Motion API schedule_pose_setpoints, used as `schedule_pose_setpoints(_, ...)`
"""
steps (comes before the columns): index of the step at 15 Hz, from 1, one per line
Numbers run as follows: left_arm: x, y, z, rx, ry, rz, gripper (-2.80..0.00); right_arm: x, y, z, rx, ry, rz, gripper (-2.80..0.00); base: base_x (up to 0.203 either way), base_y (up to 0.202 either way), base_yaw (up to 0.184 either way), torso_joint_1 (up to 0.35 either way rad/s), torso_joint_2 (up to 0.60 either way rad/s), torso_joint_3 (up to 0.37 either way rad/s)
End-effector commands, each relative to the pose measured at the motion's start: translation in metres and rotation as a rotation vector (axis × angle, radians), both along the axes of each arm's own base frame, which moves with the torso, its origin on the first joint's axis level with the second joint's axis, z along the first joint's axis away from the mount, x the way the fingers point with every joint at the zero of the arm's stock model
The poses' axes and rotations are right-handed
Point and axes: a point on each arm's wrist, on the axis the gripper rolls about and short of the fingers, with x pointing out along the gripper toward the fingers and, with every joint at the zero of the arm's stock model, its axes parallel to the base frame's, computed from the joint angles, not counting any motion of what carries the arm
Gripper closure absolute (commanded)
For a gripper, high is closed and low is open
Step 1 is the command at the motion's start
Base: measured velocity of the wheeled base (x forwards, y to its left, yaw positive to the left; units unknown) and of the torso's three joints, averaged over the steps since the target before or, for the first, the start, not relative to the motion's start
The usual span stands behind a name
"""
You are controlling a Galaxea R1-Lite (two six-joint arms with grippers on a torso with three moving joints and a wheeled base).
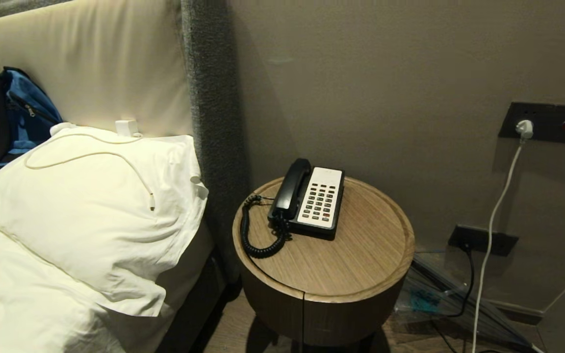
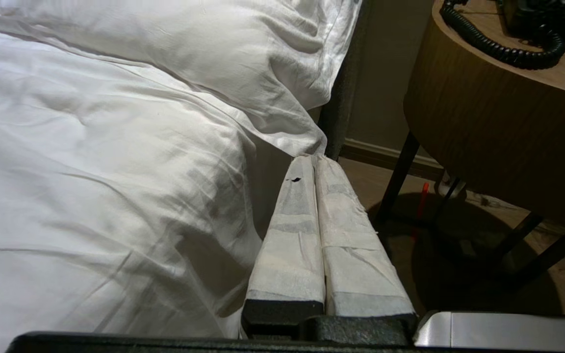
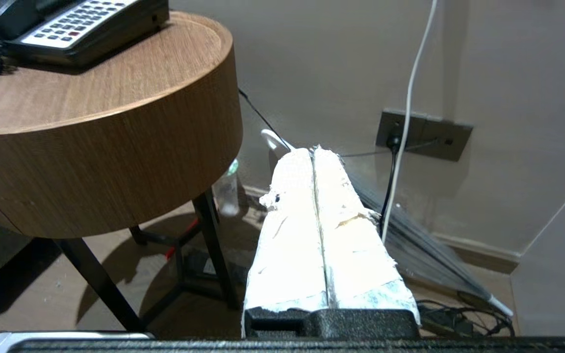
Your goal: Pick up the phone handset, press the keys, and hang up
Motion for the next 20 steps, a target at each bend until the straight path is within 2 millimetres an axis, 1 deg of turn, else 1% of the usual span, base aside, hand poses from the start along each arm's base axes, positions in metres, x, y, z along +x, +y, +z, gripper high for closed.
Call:
schedule_pose_setpoints(1, 0.0001, 0.0, 0.0, 0.0, 0.002, 0.001, 0.0, 0.0, 0.0, -0.0002, -0.001, 0.001, 0.0, 0.0, 0.0, 0.0, 0.0, 0.002, 0.0, 0.1)
schedule_pose_setpoints(20, 0.0001, 0.0, 0.0002, -0.003, 0.0, 0.001, 0.0, 0.0, 0.0, -0.0001, 0.004, 0.001, 0.0, 0.0, 0.0, 0.0, 0.0, 0.0, 0.0, 0.005)
